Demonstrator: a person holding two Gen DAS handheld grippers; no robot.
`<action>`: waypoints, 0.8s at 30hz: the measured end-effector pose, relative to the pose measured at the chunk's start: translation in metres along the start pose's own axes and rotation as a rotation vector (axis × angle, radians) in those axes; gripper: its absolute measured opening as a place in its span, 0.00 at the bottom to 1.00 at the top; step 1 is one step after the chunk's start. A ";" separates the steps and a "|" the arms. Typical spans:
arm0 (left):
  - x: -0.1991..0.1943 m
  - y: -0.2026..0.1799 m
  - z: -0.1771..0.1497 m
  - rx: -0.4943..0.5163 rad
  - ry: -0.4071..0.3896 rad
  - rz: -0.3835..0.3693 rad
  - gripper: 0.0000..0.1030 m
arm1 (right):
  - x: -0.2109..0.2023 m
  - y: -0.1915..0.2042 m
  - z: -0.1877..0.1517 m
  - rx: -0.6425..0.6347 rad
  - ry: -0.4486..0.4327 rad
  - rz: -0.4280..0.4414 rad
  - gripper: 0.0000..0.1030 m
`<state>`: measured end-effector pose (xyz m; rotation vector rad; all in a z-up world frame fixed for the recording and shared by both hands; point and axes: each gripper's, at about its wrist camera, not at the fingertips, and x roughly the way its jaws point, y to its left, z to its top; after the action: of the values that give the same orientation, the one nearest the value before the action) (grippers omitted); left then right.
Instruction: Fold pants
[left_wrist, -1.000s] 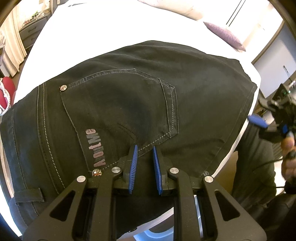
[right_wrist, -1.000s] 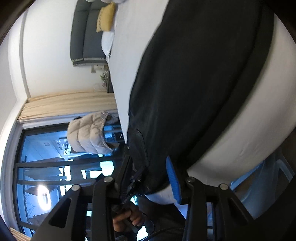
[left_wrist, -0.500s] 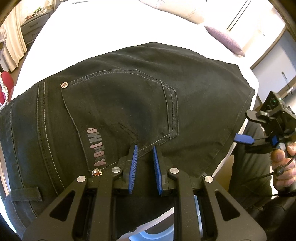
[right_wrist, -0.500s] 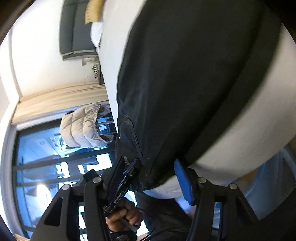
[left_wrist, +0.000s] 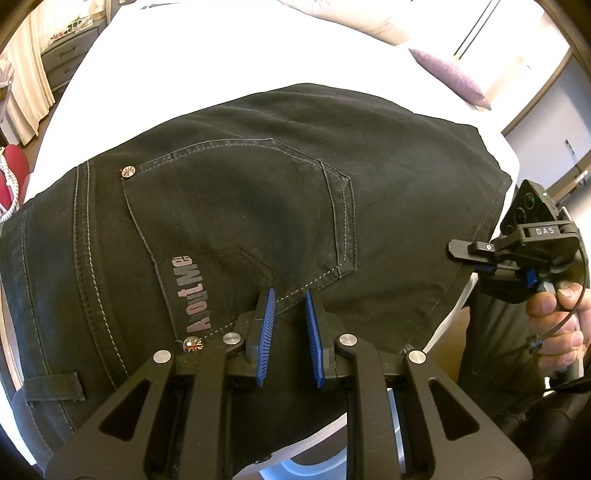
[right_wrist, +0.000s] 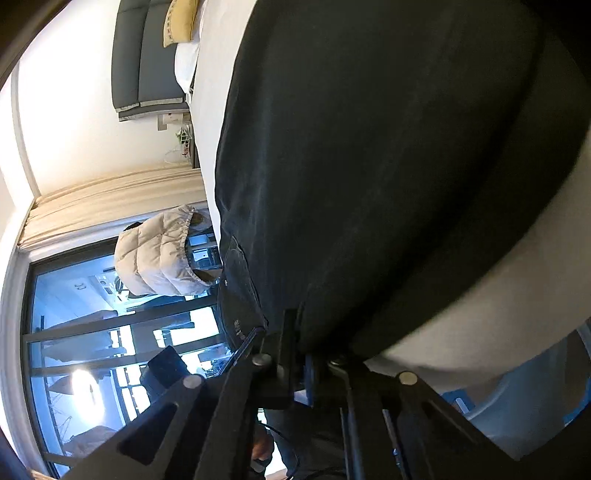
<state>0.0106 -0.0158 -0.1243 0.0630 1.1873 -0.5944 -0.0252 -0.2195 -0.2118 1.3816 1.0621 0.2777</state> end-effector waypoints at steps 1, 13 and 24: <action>0.000 0.000 0.000 0.007 0.004 0.002 0.16 | -0.001 0.003 -0.001 -0.025 -0.003 -0.024 0.04; -0.003 0.002 -0.002 0.016 0.013 -0.017 0.16 | -0.012 -0.004 -0.003 -0.039 -0.004 -0.006 0.12; -0.002 0.003 -0.002 0.027 0.018 -0.009 0.16 | -0.110 -0.053 0.038 0.165 -0.373 0.140 0.05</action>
<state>0.0094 -0.0119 -0.1244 0.0862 1.1977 -0.6186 -0.0778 -0.3361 -0.2164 1.5856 0.6917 0.0293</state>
